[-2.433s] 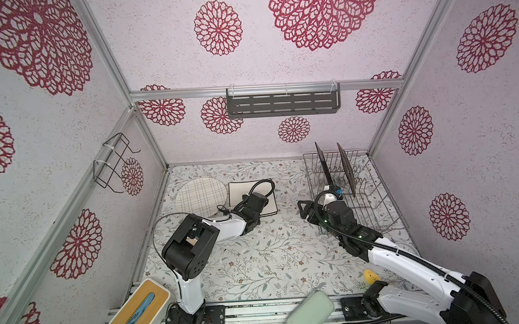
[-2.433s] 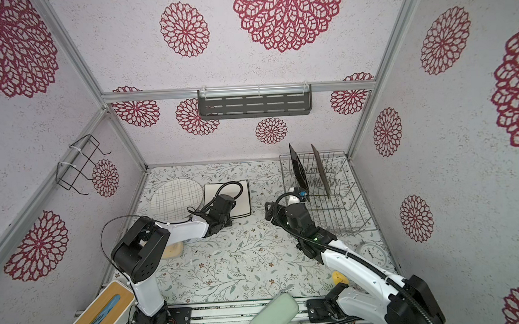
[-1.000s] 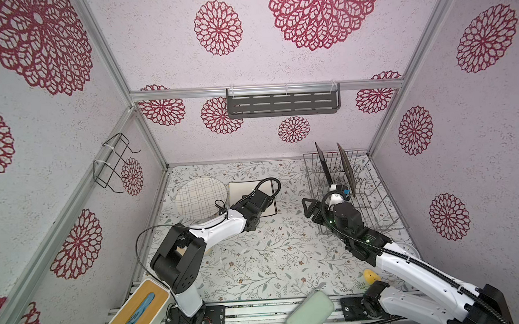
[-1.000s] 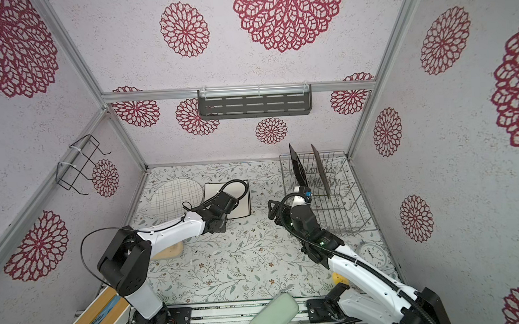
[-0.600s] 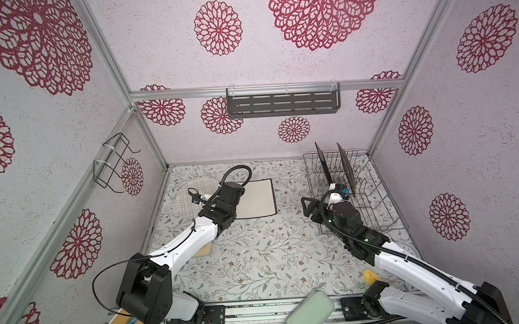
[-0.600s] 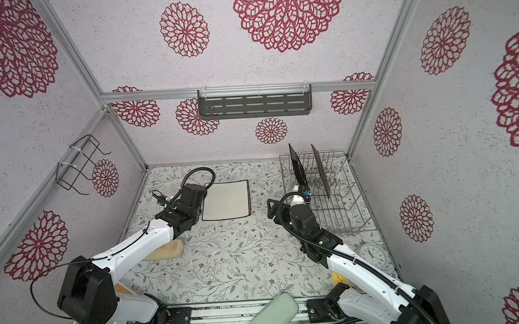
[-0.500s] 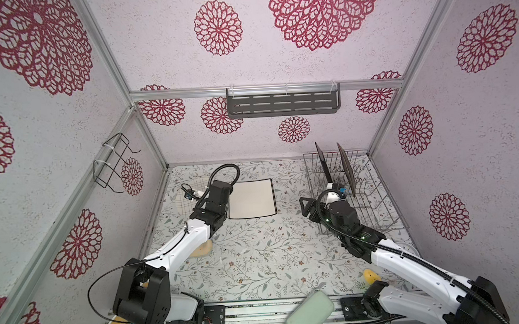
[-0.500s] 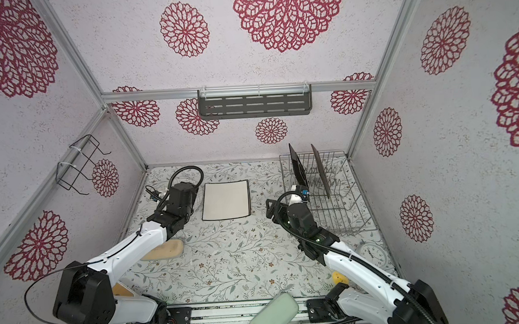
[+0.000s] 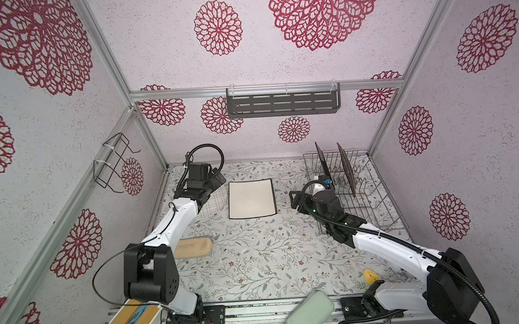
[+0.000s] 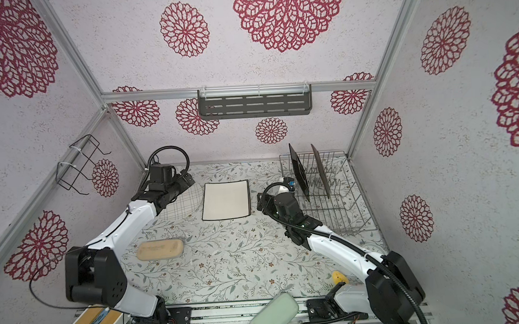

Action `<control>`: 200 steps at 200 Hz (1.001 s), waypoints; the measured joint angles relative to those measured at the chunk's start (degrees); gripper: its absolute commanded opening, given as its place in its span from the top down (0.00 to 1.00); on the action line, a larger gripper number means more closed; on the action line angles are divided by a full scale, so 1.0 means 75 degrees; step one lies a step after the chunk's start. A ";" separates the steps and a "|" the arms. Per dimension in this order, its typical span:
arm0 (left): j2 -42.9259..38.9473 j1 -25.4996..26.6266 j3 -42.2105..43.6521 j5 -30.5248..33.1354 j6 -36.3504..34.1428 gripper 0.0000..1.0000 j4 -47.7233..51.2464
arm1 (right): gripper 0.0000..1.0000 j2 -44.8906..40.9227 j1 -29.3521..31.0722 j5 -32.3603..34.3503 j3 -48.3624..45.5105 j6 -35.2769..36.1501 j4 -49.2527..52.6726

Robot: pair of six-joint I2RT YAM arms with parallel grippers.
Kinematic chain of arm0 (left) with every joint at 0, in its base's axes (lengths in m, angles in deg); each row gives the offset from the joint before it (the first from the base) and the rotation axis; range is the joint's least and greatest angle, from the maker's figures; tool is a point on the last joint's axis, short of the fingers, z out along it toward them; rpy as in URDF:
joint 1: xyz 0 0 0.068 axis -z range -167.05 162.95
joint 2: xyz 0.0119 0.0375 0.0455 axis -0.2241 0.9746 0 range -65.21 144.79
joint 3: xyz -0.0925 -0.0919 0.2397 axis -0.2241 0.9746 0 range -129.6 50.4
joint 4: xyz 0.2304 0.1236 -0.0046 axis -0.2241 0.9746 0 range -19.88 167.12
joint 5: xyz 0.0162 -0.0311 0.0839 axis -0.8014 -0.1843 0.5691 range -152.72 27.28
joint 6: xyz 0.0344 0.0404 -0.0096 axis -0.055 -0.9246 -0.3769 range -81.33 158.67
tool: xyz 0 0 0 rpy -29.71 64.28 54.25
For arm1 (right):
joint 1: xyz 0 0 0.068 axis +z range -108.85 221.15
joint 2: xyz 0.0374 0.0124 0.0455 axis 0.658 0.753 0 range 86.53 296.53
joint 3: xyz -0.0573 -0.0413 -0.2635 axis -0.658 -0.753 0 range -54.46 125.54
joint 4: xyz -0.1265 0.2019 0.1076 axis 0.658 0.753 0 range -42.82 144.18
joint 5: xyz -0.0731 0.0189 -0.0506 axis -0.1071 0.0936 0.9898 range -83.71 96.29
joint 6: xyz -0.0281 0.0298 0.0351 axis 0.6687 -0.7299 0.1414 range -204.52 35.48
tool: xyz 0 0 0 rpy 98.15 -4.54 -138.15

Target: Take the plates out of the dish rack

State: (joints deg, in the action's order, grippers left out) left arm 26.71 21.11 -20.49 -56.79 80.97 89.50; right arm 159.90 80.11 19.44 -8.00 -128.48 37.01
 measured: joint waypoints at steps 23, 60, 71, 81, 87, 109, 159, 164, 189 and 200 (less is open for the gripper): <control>0.0880 -0.0026 -0.0428 -0.0423 -0.0458 0.00 0.0612 | 0.14 0.0221 0.0000 -0.0061 0.0064 0.0003 -0.0035; 0.1335 0.0015 -0.0425 -0.0997 -0.0892 0.00 0.0898 | 0.14 0.0248 0.0000 -0.0079 0.0079 0.0061 -0.0035; 0.1373 0.0020 -0.0425 -0.1148 -0.0956 0.00 0.0836 | 0.14 0.0248 0.0000 -0.0079 0.0079 0.0076 -0.0035; 0.1416 0.0020 -0.0425 -0.1291 -0.1003 0.00 0.0714 | 0.14 0.0245 0.0000 -0.0079 0.0079 0.0102 -0.0032; 0.1460 0.0020 -0.0425 -0.1405 -0.1029 0.00 0.0638 | 0.14 0.0245 0.0000 -0.0079 0.0079 0.0117 -0.0032; 0.1784 0.0020 -0.0428 -0.1909 -0.1043 0.00 0.0268 | 0.14 0.0245 0.0000 -0.0079 0.0079 0.0128 -0.0012; 0.2398 0.0020 -0.0428 -0.2340 -0.1037 0.01 0.0079 | 0.13 0.0096 0.0000 -0.0050 0.0079 0.0198 0.0178; 0.2416 0.0020 -0.0428 -0.2384 -0.1037 0.00 0.0058 | 0.13 0.0079 0.0000 -0.0044 0.0079 0.0201 0.0181; 0.2422 0.0020 -0.0428 -0.2620 -0.0988 0.01 -0.0262 | 0.13 0.0041 0.0000 -0.0044 0.0079 0.0201 0.0198; 0.2422 0.0020 -0.0428 -0.2719 -0.0956 0.01 -0.0411 | 0.13 0.0041 0.0000 -0.0044 0.0079 0.0201 0.0204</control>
State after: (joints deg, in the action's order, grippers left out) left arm 44.87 21.27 -23.70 -77.18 73.80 86.42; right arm 160.20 80.11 19.11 -7.41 -126.97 38.54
